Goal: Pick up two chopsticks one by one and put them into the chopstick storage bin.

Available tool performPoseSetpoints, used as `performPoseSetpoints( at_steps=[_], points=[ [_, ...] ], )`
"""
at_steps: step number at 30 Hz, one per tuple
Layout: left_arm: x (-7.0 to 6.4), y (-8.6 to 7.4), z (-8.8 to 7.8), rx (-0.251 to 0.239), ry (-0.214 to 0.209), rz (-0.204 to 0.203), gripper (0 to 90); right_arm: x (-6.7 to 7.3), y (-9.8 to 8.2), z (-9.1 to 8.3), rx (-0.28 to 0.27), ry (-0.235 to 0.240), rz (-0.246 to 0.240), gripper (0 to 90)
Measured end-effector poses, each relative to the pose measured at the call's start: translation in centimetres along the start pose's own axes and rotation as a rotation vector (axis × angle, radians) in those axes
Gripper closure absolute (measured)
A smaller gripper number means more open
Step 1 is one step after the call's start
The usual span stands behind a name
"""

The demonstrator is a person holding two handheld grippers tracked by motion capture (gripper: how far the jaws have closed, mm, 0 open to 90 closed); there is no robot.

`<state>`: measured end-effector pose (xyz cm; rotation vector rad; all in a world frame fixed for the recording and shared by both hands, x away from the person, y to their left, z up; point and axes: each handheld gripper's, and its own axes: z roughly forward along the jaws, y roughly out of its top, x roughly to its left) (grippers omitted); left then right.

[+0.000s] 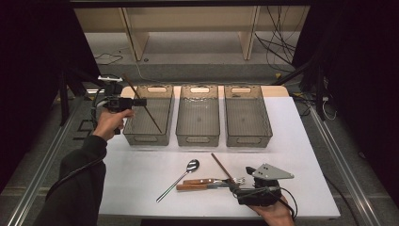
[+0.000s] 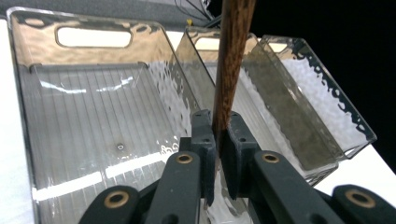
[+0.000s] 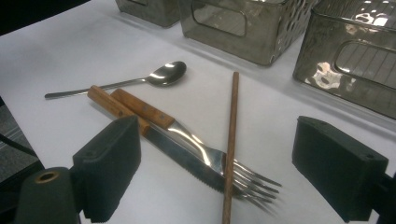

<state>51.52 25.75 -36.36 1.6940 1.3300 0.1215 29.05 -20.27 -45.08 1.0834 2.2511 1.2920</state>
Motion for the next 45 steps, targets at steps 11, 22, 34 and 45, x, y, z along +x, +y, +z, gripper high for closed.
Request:
performPoseSetpoints(
  at_steps=[11, 22, 34, 45],
  points=[
    [-0.6, -0.5, 1.7, 0.033, -0.014, 0.014, 83.9, 0.0, 0.0, 0.0, 0.003, -0.003, -0.004, 16.3],
    [-0.5, -1.0, 2.7, 0.080, -0.020, 0.014, 83.7, 0.1, -0.1, 0.1, 0.012, -0.001, -0.005, 16.4],
    [-0.5, -1.4, 3.9, 0.111, -0.003, 0.009, 82.9, 0.0, -0.1, 0.1, 0.017, 0.000, -0.007, 16.6],
    [-1.4, -1.3, 5.2, 0.178, 0.140, 0.045, 38.1, 0.1, -0.1, 0.2, 0.017, 0.012, -0.015, 16.8]
  ],
)
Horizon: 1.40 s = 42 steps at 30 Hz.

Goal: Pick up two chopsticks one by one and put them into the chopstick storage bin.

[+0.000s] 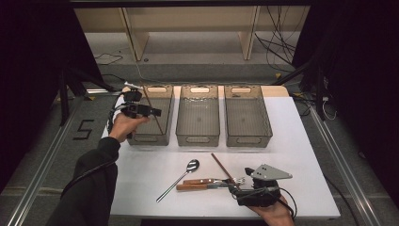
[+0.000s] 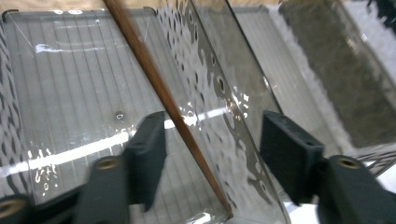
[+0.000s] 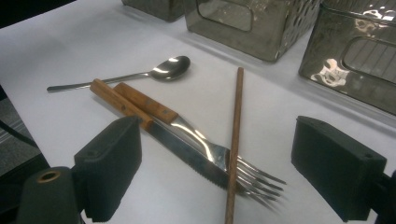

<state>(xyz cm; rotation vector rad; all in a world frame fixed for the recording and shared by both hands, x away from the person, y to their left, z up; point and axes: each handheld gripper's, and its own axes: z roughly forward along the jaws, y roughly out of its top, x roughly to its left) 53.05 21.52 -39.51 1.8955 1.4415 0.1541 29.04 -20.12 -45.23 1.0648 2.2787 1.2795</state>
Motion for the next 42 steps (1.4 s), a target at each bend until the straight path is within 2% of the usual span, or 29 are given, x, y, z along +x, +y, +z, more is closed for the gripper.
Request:
performPoseSetpoints(
  at_steps=[2, 6, 12, 17, 20, 23, 25, 28, 35, 37, 39, 42],
  points=[
    [-0.2, 0.0, 0.1, 0.008, 0.017, 0.006, 30.2, 0.1, 0.0, 0.0, 0.000, 0.003, -0.004, 16.9],
    [-0.3, 0.1, 0.2, -0.004, 0.047, -0.005, 20.4, 0.1, 0.0, 0.0, 0.000, 0.006, -0.009, 17.1],
    [-0.3, -0.1, -0.5, -0.031, 0.027, -0.017, 18.0, 0.0, 0.0, -0.1, 0.003, 0.004, -0.007, 17.1],
    [-0.9, -1.0, -1.8, -0.091, -0.043, -0.031, 17.3, 0.0, 0.0, 0.0, 0.024, -0.014, -0.009, 17.4],
    [-1.6, -1.8, -2.6, -0.121, -0.073, -0.022, 16.8, 0.0, 0.0, 0.1, 0.050, -0.032, -0.006, 18.1],
    [-2.3, -2.8, -3.8, -0.172, -0.116, -0.021, 16.6, -0.2, -0.1, 0.3, 0.083, -0.052, 0.002, 20.3],
    [-2.8, -3.7, -4.5, -0.206, -0.129, -0.013, 16.6, -0.3, -0.2, 0.3, 0.098, -0.052, 0.012, 21.5],
    [-3.8, -5.2, -5.0, -0.218, -0.147, 0.013, 16.3, -0.4, -0.5, 0.4, 0.124, -0.058, 0.013, 24.1],
    [-5.2, -8.9, -5.3, -0.279, -0.227, 0.016, 16.2, -0.2, -1.1, 0.6, 0.170, -0.071, 0.010, 34.5],
    [-5.7, -9.4, -5.0, -0.265, -0.251, 0.024, 16.2, -0.2, -1.2, 0.7, 0.182, -0.074, 0.016, 38.0],
    [-6.2, -10.0, -5.0, -0.289, -0.274, 0.035, 16.1, -0.1, -1.4, 0.8, 0.191, -0.068, 0.016, 41.1],
    [-7.1, -11.0, -4.5, -0.290, -0.302, 0.056, 16.0, -0.1, -1.7, 1.0, 0.204, -0.060, 0.017, 46.2]
  ],
)
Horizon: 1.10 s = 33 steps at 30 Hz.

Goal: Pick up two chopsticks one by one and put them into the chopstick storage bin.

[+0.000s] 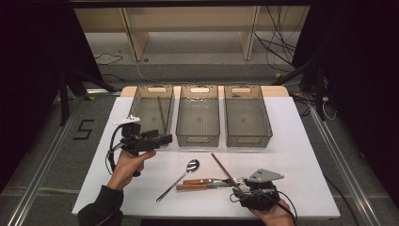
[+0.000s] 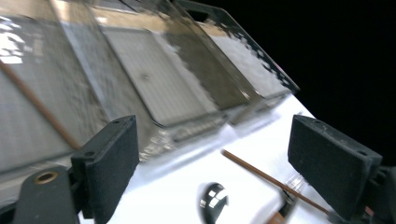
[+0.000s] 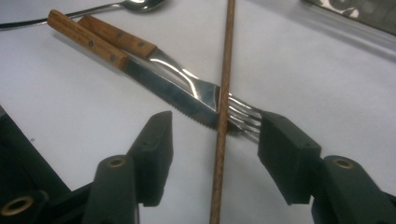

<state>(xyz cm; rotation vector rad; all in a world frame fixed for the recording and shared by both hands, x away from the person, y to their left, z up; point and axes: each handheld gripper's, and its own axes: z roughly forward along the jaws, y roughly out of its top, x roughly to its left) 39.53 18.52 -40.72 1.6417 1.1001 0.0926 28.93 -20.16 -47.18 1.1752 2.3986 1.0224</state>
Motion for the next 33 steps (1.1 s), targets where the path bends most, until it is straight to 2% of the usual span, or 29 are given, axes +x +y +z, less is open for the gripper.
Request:
performPoseSetpoints(
  at_steps=[4, 6, 12, 21, 33],
  points=[
    [-0.6, -1.6, 0.6, 0.002, -0.030, 0.008, 15.9, 0.2, -0.3, 0.3, 0.019, -0.004, -0.011, 51.1],
    [-0.9, -2.2, 0.9, -0.001, -0.032, 0.010, 15.9, 0.2, -0.4, 0.5, 0.024, -0.007, -0.012, 53.0],
    [-1.0, -3.4, 1.2, -0.006, -0.058, 0.012, 15.7, 0.3, -0.5, 0.6, 0.035, -0.012, -0.015, 57.4],
    [-1.1, -4.7, 0.9, -0.014, -0.061, 0.001, 15.7, 0.2, -0.7, 0.9, 0.055, -0.019, -0.009, 62.7],
    [-0.9, -6.0, 1.0, 0.009, -0.055, -0.010, 15.7, 0.0, -0.9, 1.3, 0.067, -0.038, 0.010, 74.0]
  ],
)
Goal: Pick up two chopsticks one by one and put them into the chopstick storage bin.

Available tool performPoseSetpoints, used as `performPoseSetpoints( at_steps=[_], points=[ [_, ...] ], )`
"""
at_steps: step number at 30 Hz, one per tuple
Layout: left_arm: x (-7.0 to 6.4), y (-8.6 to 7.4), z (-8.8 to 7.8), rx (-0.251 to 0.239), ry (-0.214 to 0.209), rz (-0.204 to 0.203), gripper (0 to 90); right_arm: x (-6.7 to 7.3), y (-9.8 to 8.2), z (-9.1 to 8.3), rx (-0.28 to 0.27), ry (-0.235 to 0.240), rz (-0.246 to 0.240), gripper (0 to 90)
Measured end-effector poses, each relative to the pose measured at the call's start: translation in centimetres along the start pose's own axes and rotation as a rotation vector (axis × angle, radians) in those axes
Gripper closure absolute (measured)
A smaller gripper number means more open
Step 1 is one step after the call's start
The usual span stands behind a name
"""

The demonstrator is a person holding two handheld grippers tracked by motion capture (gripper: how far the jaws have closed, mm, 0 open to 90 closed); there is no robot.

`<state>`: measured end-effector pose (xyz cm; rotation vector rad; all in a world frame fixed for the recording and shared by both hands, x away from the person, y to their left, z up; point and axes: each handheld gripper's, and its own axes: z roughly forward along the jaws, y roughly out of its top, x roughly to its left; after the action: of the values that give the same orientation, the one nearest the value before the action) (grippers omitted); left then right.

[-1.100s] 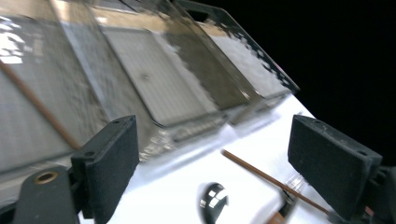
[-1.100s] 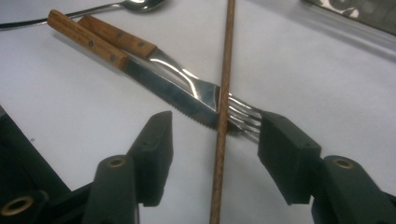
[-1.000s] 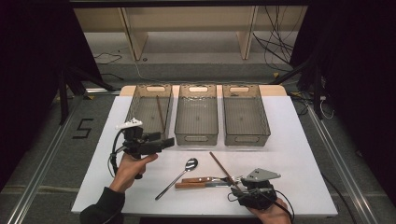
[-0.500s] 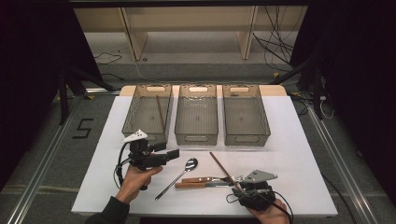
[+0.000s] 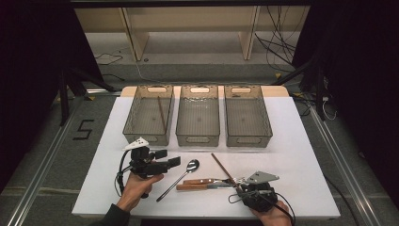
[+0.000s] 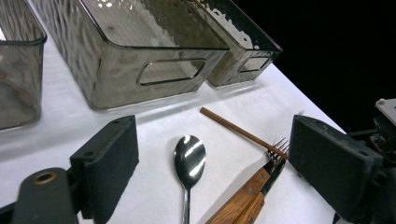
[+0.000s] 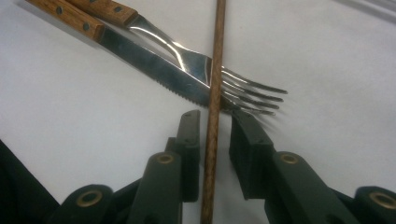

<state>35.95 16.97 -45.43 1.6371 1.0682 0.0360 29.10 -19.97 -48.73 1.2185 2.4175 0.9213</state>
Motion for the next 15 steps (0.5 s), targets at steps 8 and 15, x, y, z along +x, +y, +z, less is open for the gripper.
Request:
performPoseSetpoints(
  at_steps=[8, 15],
  points=[
    [-0.10, -0.44, 0.14, 0.009, -0.004, -0.005, 15.7, 0.25, -0.05, 0.08, -0.004, -0.034, -0.009, 82.8],
    [-0.06, -0.62, 0.16, 0.015, -0.003, -0.009, 15.7, 0.34, -0.09, 0.04, -0.012, -0.035, -0.005, 85.6]
  ],
)
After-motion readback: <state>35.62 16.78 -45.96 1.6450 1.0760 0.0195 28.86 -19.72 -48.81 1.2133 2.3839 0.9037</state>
